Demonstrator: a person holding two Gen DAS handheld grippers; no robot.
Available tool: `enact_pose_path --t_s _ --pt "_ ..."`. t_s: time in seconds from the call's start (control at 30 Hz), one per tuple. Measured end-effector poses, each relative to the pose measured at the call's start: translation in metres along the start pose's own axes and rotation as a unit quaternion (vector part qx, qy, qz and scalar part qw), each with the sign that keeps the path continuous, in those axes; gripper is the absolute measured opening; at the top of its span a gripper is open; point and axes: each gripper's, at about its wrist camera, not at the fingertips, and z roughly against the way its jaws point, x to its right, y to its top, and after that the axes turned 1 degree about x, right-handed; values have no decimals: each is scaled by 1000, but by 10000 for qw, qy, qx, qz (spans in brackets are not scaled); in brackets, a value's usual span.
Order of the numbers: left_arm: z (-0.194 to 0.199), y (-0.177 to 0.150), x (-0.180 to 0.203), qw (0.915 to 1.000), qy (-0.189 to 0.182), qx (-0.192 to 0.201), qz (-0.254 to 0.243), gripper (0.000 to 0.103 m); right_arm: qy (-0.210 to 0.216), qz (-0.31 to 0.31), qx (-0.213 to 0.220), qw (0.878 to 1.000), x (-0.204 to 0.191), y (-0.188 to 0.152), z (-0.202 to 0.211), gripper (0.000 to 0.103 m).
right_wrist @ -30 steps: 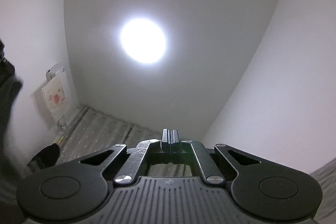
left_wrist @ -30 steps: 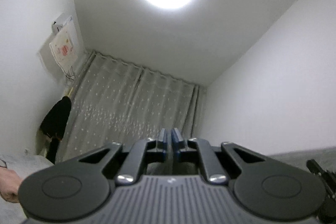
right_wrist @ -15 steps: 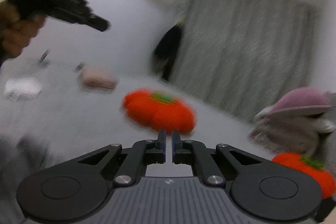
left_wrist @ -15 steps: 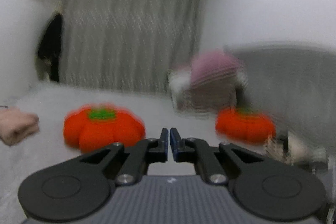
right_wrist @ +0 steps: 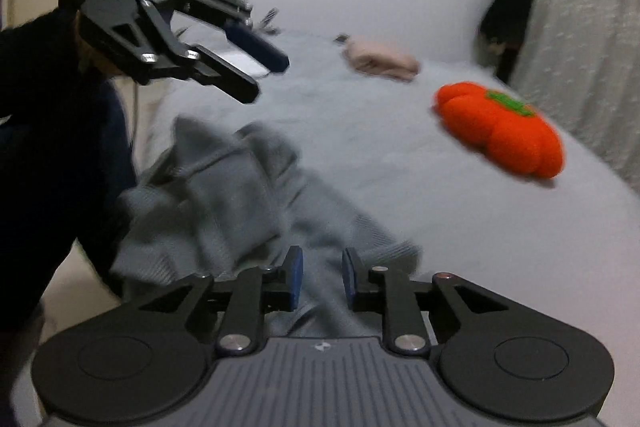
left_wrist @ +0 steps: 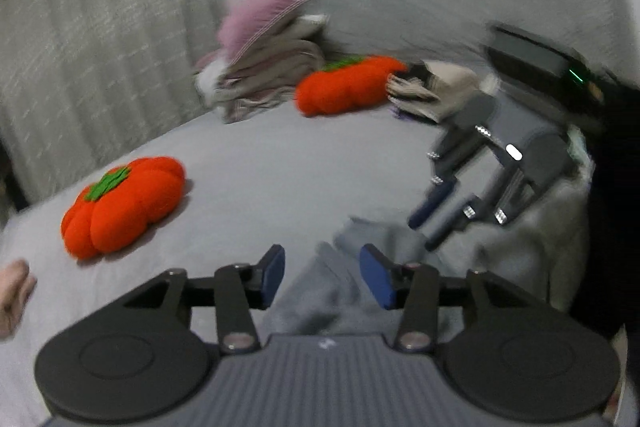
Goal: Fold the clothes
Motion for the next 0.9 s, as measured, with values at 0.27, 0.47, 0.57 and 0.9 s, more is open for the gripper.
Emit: enact_pose_path --t_s 0.27,0.47,0.57,0.9 --pt "-6 -32 41 9894 -266 -609 -1289 47 294 52 -514 9982 -9 -29 4 32" --pt "-34 -45 51 9708 -129 -996 -2177 37 458 33 -704 9965 -14 -36 -6 32" --pt "-42 -50 47 9679 -57 -1170 -2225 20 455 89 -747 9961 -17 -37 -12 32" --pt "-40 -39 33 9781 1024 -746 -1649 8 -194 186 -381 9989 -12 -28 -2 3"
